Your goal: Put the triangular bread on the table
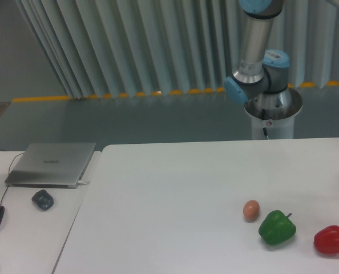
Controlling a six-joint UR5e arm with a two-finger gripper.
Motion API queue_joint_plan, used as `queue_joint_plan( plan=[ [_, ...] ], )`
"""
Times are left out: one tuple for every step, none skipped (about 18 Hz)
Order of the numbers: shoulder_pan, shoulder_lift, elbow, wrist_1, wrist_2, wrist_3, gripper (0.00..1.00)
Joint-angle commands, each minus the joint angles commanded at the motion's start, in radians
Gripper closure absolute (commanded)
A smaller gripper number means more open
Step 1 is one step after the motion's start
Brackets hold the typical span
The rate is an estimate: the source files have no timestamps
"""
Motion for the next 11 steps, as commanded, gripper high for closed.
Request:
queue_joint_plan(
  plan=[
    [0.012,0.000,0.000,0.000,-0.015,-0.006,0.00],
    [0.028,0.000,0.000,0.002,-0.026,-0.020,0.00],
    [0.044,0.000,0.002,0.003,-0.032,-0.029,0.00],
    [0.057,0.000,0.003,0.003,-0.034,-0.029,0.00],
    [0.072,0.000,0.005,0.003,-0.034,-0.031,0.00],
    [0.095,0.000,0.005,0.005,-0.040,-0.031,0.00],
    [0.112,-0.003,0.005,0.005,-0.064,-0.034,0.00],
    [0.133,-0.003,0.000,0.005,-0.078,-0.034,0.00],
    [0.141,-0.008,-0.003,0.005,-0.081,-0.040,0.00],
    [0.149,-0.014,-0.003,0.006,-0.083,-0.052,0.00],
    [0.149,-0.023,-0.006,0.006,-0.083,-0.070,0.00]
  ],
)
